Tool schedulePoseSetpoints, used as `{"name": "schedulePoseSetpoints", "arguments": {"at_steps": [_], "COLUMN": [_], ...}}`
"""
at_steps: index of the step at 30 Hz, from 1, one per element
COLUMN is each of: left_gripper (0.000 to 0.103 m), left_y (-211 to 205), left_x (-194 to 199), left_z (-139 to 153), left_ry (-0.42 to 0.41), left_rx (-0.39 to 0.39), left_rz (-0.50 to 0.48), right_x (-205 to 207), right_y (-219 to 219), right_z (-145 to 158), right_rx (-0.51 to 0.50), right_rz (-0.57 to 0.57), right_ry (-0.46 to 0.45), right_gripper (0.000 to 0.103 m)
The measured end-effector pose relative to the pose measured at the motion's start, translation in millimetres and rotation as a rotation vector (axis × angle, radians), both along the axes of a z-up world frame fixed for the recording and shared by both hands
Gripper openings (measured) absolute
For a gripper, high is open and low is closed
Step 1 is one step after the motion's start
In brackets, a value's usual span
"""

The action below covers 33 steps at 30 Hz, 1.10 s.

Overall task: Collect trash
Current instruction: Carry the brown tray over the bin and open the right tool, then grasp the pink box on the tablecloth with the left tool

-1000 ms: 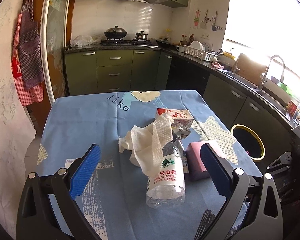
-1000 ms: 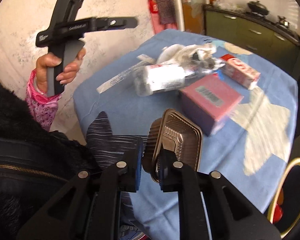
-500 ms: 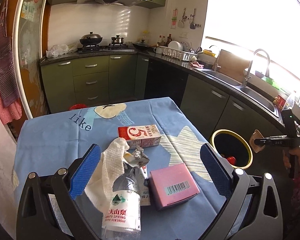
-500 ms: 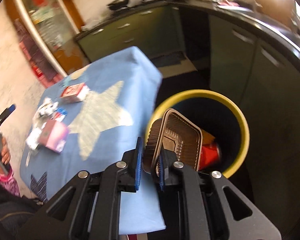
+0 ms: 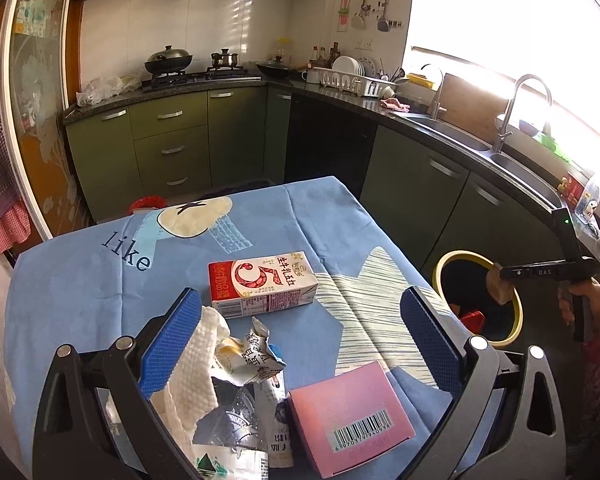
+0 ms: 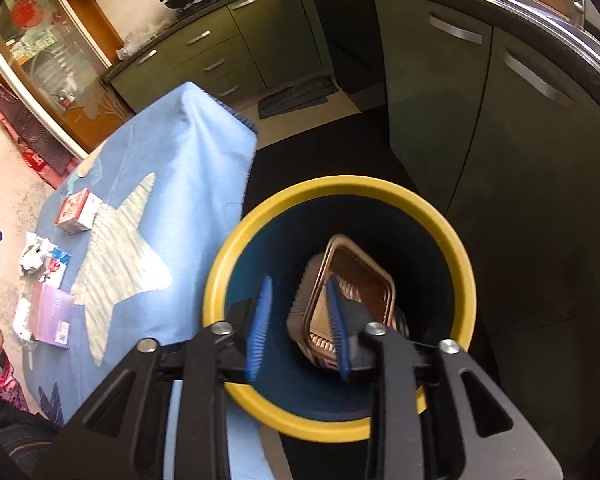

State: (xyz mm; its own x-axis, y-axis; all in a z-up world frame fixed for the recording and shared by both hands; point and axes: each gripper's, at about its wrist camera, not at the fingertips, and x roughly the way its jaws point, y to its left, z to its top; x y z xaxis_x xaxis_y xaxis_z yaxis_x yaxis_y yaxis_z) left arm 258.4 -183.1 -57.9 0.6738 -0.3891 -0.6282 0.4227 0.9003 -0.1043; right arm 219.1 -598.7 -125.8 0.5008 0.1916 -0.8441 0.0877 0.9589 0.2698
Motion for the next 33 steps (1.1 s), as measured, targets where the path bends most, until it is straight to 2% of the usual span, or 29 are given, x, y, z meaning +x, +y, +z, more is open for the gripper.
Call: {"name": "schedulePoseSetpoints", "arguments": {"at_steps": [9,16,21,27,33], "left_gripper": [0.098,0.098,0.098,0.098,0.098], "left_y": [-14,-18,-22,-34,-38], "left_x": [8,-7,-19,-29,-30], "left_z": [-17,-31,-48,-56,-64], "left_ry": [0.057,0.111,0.136,0.123,0.218], "left_rx": [0.047,0.033,0.079,0.145,0.073], "left_rz": [0.008,-0.005,0.012,0.012,-0.029], "right_x": [8,-2,1,6,6], "right_y": [-10,-6,0,12,18], "right_z": [-9,-2,-1,0,2], "right_rx": [-0.042,-0.053,-0.049,-0.043,-0.045], "right_rz": [-0.033,-0.031,-0.006,0.027,0.041], "right_ry": [-0.02,-0.056,-0.056,-0.054,-0.053], "right_gripper": [0.035,0.04,0.04,0.041,0.042]}}
